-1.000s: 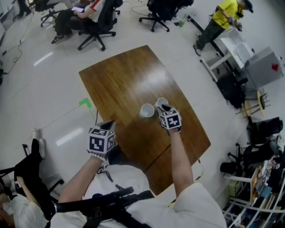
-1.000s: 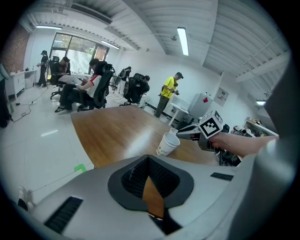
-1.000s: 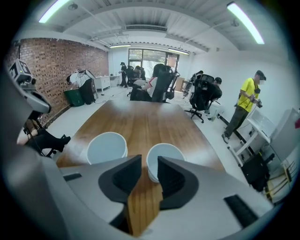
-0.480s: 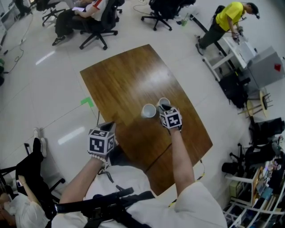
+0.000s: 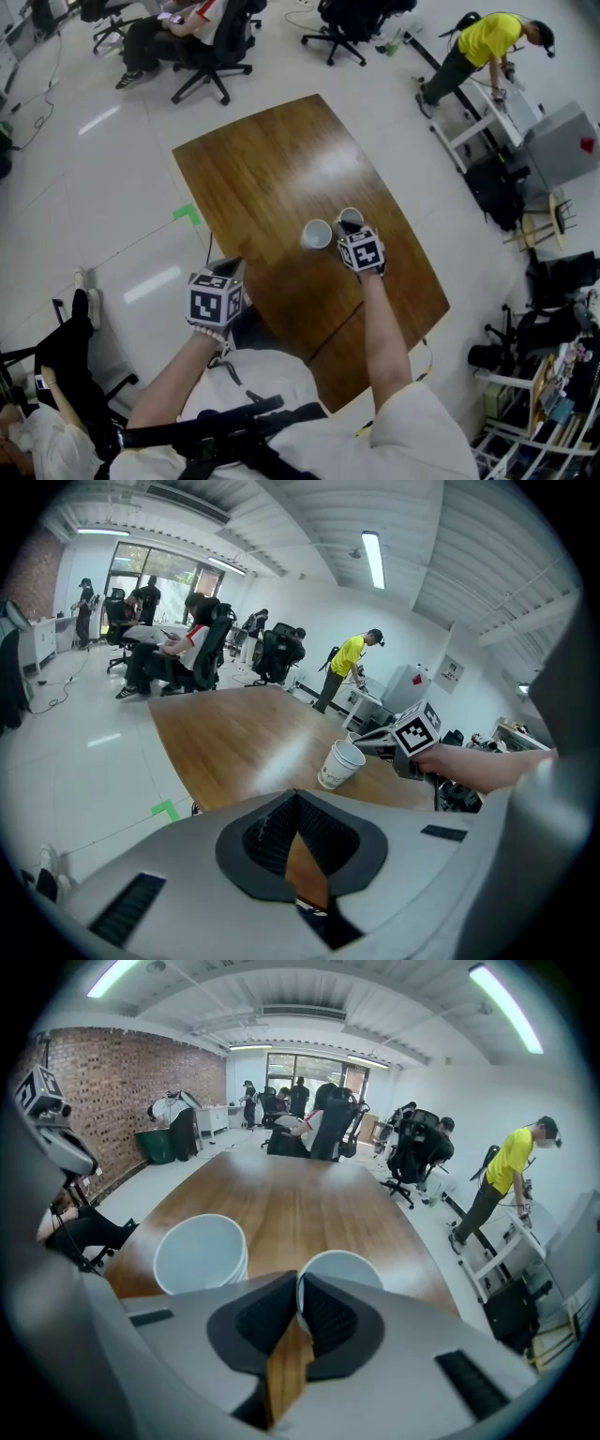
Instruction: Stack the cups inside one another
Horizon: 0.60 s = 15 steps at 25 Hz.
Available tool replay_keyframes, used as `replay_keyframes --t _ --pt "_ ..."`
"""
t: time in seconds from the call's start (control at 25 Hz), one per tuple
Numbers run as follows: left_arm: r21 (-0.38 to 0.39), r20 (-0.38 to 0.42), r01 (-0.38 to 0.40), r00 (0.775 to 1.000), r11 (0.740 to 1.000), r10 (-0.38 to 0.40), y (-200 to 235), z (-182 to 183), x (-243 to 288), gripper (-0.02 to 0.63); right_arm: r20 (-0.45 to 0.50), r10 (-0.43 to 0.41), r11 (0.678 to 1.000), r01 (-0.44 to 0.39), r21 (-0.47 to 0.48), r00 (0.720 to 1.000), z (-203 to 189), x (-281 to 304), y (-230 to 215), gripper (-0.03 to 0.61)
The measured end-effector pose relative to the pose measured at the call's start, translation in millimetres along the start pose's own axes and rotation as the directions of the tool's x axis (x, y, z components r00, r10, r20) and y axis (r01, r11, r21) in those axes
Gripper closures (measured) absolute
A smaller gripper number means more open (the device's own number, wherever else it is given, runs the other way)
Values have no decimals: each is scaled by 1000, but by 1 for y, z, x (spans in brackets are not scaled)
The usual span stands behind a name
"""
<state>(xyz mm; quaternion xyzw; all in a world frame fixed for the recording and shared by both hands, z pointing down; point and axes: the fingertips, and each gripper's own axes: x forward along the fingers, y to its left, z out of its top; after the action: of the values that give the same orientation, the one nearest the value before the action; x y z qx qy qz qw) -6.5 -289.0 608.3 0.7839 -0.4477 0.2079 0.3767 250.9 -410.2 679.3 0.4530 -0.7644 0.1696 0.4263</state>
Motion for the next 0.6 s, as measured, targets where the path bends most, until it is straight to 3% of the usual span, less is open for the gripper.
replay_keyframes --t 0.36,0.6 --pt "-5 5 11 1000 1000 -11 3 -1 -4 617 39 -24 1000 24 -6 999 12 -13 0 551" --pt "-2 11 27 1000 1000 -27 -1 -2 -4 617 130 -13 998 4 66 991 30 -47 3 551"
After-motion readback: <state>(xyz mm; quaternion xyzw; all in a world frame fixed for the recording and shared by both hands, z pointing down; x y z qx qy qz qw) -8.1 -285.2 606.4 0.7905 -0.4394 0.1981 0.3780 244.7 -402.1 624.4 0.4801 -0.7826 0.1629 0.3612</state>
